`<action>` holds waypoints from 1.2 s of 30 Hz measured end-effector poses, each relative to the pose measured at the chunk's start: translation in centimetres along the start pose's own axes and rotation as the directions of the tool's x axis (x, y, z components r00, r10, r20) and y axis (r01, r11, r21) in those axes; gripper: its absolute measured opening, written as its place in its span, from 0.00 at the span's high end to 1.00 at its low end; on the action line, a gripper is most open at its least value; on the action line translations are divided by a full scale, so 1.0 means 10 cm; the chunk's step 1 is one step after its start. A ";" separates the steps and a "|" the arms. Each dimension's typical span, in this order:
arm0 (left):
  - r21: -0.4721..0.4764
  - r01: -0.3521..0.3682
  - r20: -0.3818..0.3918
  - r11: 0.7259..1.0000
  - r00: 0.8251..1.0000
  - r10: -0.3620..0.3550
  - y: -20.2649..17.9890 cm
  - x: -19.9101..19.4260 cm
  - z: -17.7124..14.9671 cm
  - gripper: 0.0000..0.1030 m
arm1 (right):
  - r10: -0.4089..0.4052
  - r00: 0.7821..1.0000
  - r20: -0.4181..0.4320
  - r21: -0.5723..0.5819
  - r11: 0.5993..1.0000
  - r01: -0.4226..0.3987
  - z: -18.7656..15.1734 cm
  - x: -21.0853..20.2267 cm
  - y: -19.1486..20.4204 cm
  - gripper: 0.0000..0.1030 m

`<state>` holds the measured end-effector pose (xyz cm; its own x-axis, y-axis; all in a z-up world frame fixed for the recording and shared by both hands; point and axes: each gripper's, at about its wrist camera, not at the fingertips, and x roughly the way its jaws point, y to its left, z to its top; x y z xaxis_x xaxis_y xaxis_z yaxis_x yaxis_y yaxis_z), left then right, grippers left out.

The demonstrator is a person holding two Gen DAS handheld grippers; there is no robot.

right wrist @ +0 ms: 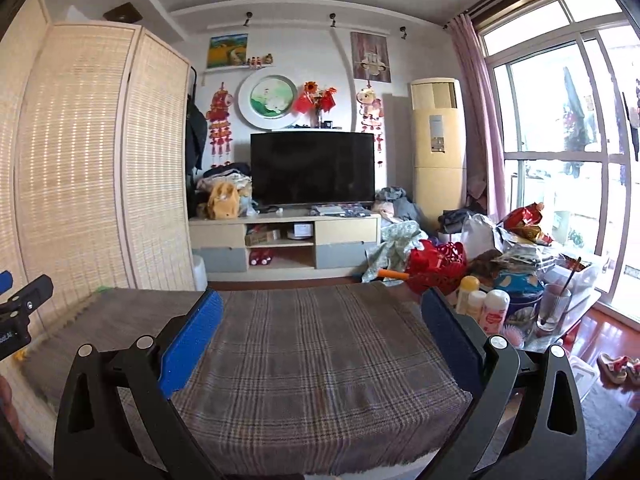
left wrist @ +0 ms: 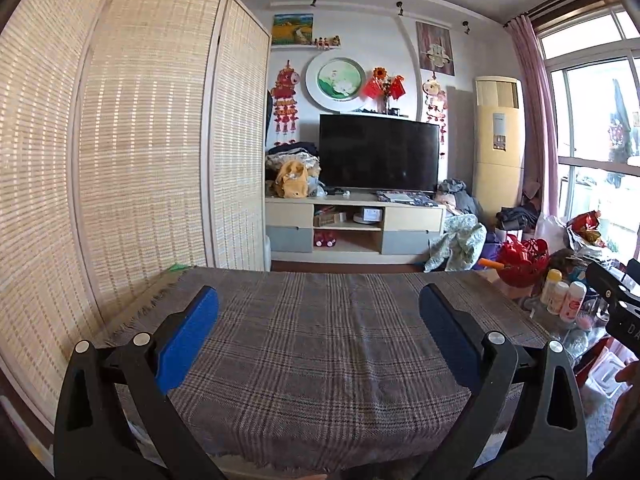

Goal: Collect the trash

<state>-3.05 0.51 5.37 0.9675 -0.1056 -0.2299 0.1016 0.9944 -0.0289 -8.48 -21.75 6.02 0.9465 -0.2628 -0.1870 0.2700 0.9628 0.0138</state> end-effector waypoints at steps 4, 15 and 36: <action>-0.004 0.015 -0.011 1.000 1.000 -0.015 0.04 0.03 -0.04 0.08 | -0.011 1.000 -0.024 -0.005 1.000 0.011 -0.07 0.05 0.04 0.03; 0.014 0.018 -0.058 1.000 0.998 -0.017 0.05 0.16 -0.14 0.08 | 0.069 0.994 -0.090 0.046 0.997 -0.065 -0.26 0.19 0.07 0.03; 0.027 0.039 -0.077 0.999 0.996 -0.037 0.04 0.18 -0.18 0.08 | 0.051 0.995 -0.082 0.027 0.998 -0.049 -0.29 0.15 0.19 0.03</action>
<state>-1.71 0.75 3.24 0.9425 -0.1418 -0.3025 0.1452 0.9893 -0.0115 -7.08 -20.17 2.91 0.9413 -0.2073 -0.2664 0.2281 0.9724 0.0491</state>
